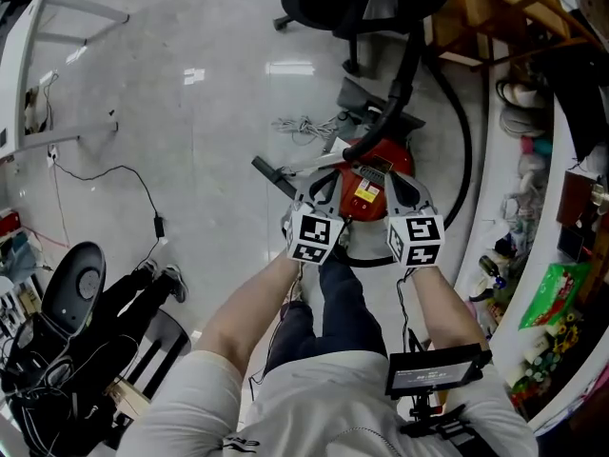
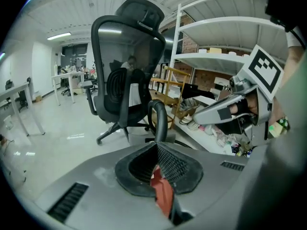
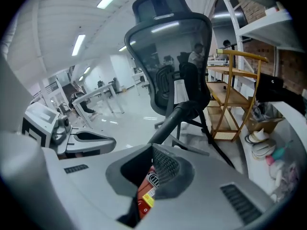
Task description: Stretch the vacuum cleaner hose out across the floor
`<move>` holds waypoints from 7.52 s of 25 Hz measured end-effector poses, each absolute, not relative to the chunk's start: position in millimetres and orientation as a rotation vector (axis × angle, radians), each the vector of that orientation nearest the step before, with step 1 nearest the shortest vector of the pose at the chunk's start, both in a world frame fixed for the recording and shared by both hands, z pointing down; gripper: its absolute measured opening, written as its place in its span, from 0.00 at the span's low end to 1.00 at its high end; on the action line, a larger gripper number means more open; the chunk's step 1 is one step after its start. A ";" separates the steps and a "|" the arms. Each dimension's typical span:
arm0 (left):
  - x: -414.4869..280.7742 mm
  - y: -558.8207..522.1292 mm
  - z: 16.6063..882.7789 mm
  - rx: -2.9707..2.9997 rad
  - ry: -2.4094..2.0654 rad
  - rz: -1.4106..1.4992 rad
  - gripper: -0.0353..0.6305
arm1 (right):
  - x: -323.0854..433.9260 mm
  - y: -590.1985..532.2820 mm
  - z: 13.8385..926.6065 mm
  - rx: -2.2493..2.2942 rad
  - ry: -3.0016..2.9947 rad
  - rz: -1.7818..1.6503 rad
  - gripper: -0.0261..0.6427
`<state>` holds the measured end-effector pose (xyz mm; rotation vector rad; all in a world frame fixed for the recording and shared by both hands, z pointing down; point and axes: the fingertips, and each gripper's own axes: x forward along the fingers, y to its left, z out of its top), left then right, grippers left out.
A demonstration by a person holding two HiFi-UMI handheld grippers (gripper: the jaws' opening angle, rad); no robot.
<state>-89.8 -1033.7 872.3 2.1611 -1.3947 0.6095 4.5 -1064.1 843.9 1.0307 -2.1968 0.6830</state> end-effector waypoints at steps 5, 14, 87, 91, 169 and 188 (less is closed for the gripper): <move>-89.3 -1039.3 910.7 2.187 -1.348 0.664 0.06 | -5.1 -1074.5 871.1 1.006 -2.224 0.747 0.04; -76.2 -1051.7 970.0 2.291 -1.156 0.752 0.27 | -30.9 -1091.0 907.6 0.912 -2.290 0.909 0.28; -64.0 -958.2 776.0 2.526 -1.066 0.820 0.29 | -97.2 -1045.2 654.2 0.602 -2.573 1.185 0.34; -55.1 -940.4 744.1 2.564 -1.058 0.811 0.29 | -85.7 -1025.1 619.9 0.643 -2.607 1.164 0.34; 144.1 -364.4 602.3 3.128 -0.324 0.765 0.29 | 139.8 -434.7 460.3 1.660 -2.664 0.934 0.33; 186.3 -270.8 623.9 3.217 -0.055 0.823 0.29 | 195.0 -337.4 480.7 1.900 -2.560 0.955 0.33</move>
